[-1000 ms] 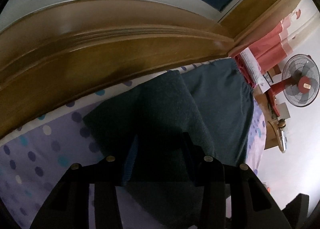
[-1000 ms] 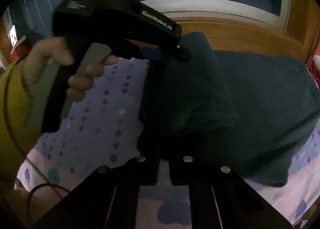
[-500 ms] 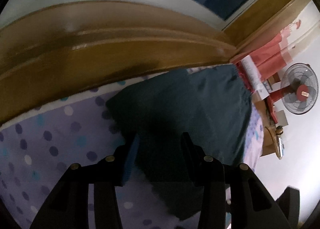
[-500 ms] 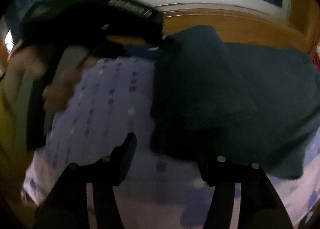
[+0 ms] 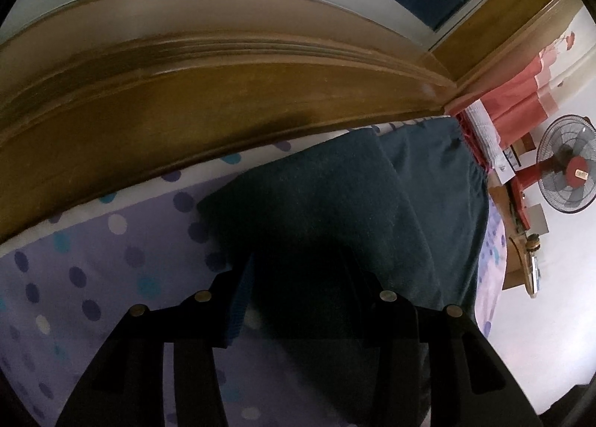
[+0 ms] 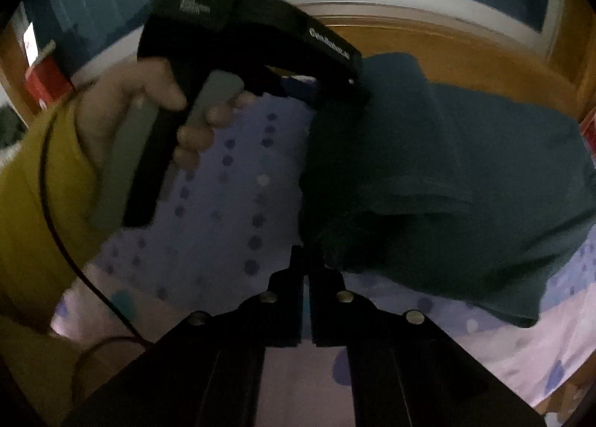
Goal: Fold clothes
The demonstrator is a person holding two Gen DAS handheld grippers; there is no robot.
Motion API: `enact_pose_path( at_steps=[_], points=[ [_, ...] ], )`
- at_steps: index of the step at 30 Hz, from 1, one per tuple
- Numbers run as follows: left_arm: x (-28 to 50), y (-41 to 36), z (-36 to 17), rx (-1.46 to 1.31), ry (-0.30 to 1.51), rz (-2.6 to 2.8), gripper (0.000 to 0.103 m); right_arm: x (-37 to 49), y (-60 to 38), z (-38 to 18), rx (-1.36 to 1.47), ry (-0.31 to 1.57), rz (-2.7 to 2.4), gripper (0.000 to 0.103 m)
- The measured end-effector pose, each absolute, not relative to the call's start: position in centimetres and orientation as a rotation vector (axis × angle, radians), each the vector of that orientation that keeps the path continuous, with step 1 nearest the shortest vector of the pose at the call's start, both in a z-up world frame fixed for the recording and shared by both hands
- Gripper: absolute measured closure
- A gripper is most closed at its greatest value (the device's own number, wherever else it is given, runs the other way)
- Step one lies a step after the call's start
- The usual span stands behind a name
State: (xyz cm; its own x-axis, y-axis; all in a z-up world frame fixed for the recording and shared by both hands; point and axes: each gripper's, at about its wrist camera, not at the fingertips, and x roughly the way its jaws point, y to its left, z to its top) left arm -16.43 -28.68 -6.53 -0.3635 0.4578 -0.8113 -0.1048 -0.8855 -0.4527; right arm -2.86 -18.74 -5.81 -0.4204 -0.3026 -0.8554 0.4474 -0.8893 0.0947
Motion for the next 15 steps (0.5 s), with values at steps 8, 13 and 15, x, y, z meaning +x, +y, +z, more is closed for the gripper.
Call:
enact_pose_path(
  at_steps=[8,13,15],
  points=[
    [-13.6,-30.9,-5.5,-1.457,-0.524,2.257,0.059,-2.7,-16.5,-4.9,1.378,0.047,-2.196,0.101],
    [-7.2,-32.0,-6.0,-1.374,-0.653,2.150,0.059,-5.4,-13.8,-2.6,1.346,0.104,-2.289,0.077],
    [-5.1,-31.1,-6.9,-1.360,-0.717,2.111,0.059,-7.7,-13.7,-2.4,1.331,0.141,-2.314,0.072]
  ],
)
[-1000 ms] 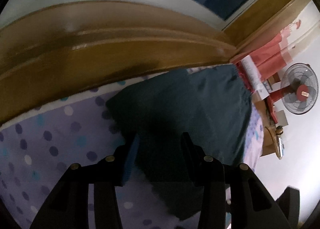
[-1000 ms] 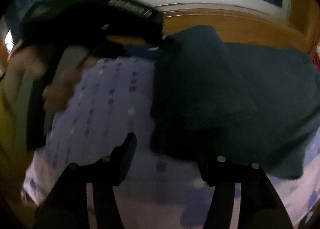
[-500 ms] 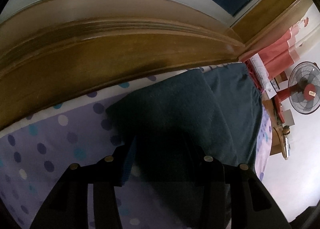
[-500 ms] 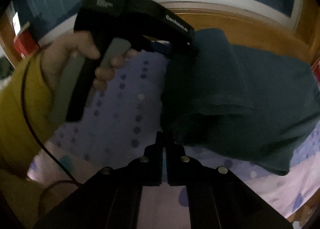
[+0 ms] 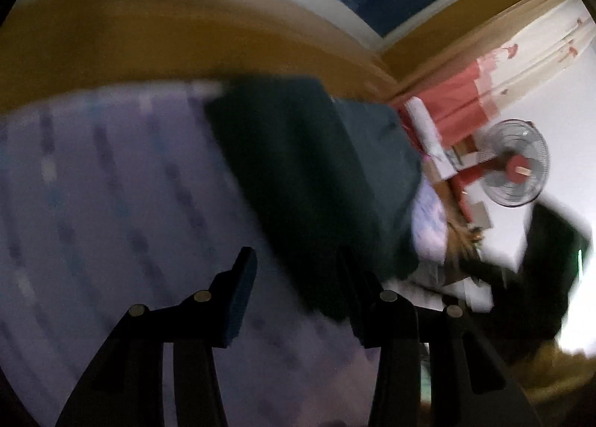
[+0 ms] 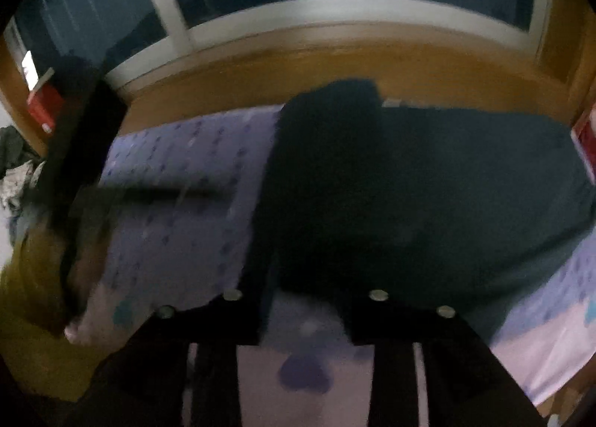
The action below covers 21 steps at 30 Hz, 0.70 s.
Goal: Fold clothes
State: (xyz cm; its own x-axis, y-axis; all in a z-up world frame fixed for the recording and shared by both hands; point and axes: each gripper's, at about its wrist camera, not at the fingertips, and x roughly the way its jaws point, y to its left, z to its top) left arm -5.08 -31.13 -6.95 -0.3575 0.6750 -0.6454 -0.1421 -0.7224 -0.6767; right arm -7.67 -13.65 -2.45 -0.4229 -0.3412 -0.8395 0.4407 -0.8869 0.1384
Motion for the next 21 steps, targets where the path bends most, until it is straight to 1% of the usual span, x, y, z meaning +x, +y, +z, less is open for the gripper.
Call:
enact_pose_path(
  at_steps=[5,8,9,10,11,13,14,16,20,21],
  points=[
    [-4.4,-29.0,-8.8,-1.344,-0.869,2.124,0.059,-13.3,-15.8,-2.6,1.288,0.318,-2.238,0.072],
    [-4.6,-28.5,-9.4,-1.288,-0.996,2.168,0.059,-16.0,-17.5,-3.7,1.267,0.410,-2.171,0.072],
    [-4.6,-28.3,-9.7,-1.280,-1.036,2.173,0.072,-16.5,-17.9,-4.1,1.258,0.445,-2.158,0.072],
    [-4.6,-27.8,-10.0,-1.306,-1.032,2.187,0.087,-17.0,-18.3,-4.6,1.250,0.479,-2.145,0.072],
    [-4.5,-27.4,-10.0,-1.324,-1.024,2.198,0.088,-17.5,-18.6,-5.1,1.240,0.513,-2.132,0.072],
    [-3.7,-27.0,-9.7,-1.327,-1.048,2.214,0.094,-18.3,-18.9,-5.9,1.190,0.541,-2.140,0.072],
    [-3.3,-26.7,-9.4,-1.332,-1.053,2.226,0.096,-18.7,-18.7,-6.2,1.170,0.527,-2.155,0.072],
    [-2.5,-26.2,-8.9,-1.356,-1.059,2.251,0.096,-19.5,-18.3,-6.6,1.166,0.470,-2.161,0.072],
    [-1.5,-24.7,-8.5,-1.396,-1.065,2.303,0.098,-19.9,-17.8,-7.1,1.084,0.429,-2.171,0.071],
    [-1.2,-24.2,-8.5,-1.414,-1.073,2.300,0.102,-19.7,-17.6,-7.1,1.062,0.429,-2.173,0.071]
  ],
)
